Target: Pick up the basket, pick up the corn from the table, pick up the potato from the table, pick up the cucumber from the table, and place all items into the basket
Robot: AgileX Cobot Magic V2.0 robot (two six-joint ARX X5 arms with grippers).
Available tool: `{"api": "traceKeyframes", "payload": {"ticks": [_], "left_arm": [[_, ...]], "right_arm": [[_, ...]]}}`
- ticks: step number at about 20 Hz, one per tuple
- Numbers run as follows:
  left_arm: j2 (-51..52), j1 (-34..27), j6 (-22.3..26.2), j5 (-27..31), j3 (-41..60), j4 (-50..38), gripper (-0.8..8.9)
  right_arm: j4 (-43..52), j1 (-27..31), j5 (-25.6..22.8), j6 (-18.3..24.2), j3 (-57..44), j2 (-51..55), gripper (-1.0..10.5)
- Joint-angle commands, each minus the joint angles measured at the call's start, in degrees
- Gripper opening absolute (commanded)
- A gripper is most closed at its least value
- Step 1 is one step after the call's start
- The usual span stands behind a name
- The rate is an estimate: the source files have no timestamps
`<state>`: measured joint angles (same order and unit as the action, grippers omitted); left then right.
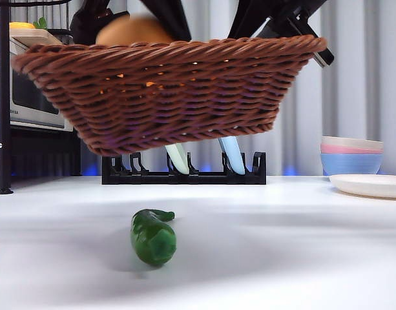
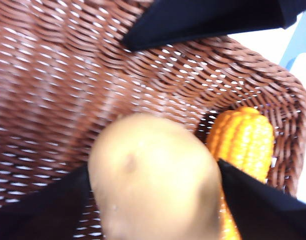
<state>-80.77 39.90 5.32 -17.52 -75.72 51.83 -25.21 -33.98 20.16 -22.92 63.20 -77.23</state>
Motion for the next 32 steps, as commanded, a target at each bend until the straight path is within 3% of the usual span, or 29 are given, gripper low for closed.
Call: {"api": "traceKeyframes", "payload": {"ticks": [1,6,9,14,17,20,22,27,32], "left_arm": [[1.2,0.2,-1.3,-0.3,0.3,-0.3,5.17],[9.6,0.3,-4.6,0.1,0.2,1.1,5.12],[16.0,0.4,-8.7,3.4,0.2,3.7,5.12],[18.0,3.8,-20.9,18.4,2.9,13.4,5.02],[17.9,7.2,-27.8,18.9,11.5,5.3,5.02],[16.2,8.2,-34.6,18.5,22.4,-8.5,5.01],[11.8,8.1,-37.1,18.4,25.4,-13.8,5.01],[-2.7,6.0,-37.6,15.7,25.4,-25.8,4.98],[-11.8,3.9,-37.7,15.8,25.4,-28.0,4.94]], "right_arm": [[2.1,1.2,0.5,-0.2,0.0,0.4,-0.1],[2.9,7.0,0.5,-0.2,0.0,0.4,-0.1],[4.2,12.0,0.5,-0.4,0.0,0.4,-0.1],[4.7,21.3,0.7,-0.3,0.0,0.4,-0.1],[5.8,25.8,1.0,-0.1,0.0,0.4,-0.1],[6.9,29.0,1.3,-0.1,0.0,0.4,-0.1],[7.0,30.8,3.7,0.4,0.0,0.4,-0.1],[7.0,32.6,5.4,1.1,0.0,0.4,-0.1],[7.0,32.9,5.4,1.8,0.0,0.4,-0.1]]}}
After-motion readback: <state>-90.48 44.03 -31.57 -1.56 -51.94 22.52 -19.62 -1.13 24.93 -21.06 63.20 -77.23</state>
